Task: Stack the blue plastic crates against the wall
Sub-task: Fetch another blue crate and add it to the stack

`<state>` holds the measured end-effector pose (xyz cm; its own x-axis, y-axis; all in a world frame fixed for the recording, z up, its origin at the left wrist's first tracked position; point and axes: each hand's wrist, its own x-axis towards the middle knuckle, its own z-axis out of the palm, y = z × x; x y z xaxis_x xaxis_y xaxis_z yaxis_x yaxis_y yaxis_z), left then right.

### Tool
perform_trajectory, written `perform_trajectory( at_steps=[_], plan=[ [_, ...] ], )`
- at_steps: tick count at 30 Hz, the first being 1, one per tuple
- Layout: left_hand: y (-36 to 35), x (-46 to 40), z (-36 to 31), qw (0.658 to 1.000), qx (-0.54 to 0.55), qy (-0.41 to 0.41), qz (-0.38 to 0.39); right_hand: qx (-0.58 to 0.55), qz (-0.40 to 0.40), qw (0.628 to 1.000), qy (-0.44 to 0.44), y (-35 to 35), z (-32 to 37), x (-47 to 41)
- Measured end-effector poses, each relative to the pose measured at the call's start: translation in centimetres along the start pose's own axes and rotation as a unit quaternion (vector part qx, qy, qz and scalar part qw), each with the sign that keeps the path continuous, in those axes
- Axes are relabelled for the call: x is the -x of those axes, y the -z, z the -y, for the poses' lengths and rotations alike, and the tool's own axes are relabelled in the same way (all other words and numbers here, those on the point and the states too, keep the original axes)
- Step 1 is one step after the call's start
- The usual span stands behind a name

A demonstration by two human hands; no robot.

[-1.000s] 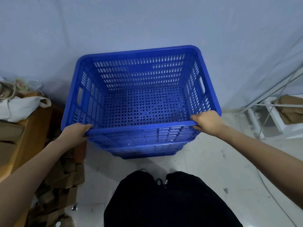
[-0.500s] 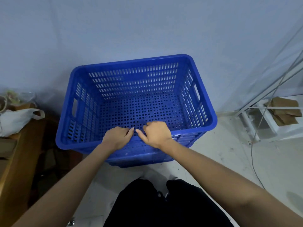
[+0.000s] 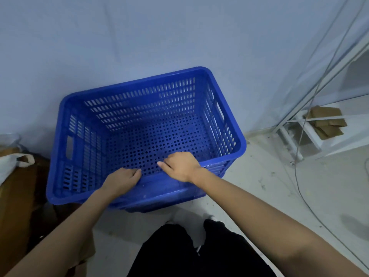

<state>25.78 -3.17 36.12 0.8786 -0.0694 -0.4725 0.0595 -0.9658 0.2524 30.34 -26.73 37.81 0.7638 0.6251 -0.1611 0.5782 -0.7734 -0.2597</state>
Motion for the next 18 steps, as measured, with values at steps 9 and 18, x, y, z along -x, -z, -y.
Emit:
perform_trajectory(
  at_steps=[9,18],
  plan=[
    [3.0,5.1,13.2,0.993,-0.083,0.064,-0.052,0.058,-0.020,0.996,-0.071,2.6,-13.5,5.9],
    [2.9,4.1,14.6,0.994,-0.101,0.013,-0.033,0.063,0.030,0.993,-0.095,2.6,-13.7,5.2]
  ],
)
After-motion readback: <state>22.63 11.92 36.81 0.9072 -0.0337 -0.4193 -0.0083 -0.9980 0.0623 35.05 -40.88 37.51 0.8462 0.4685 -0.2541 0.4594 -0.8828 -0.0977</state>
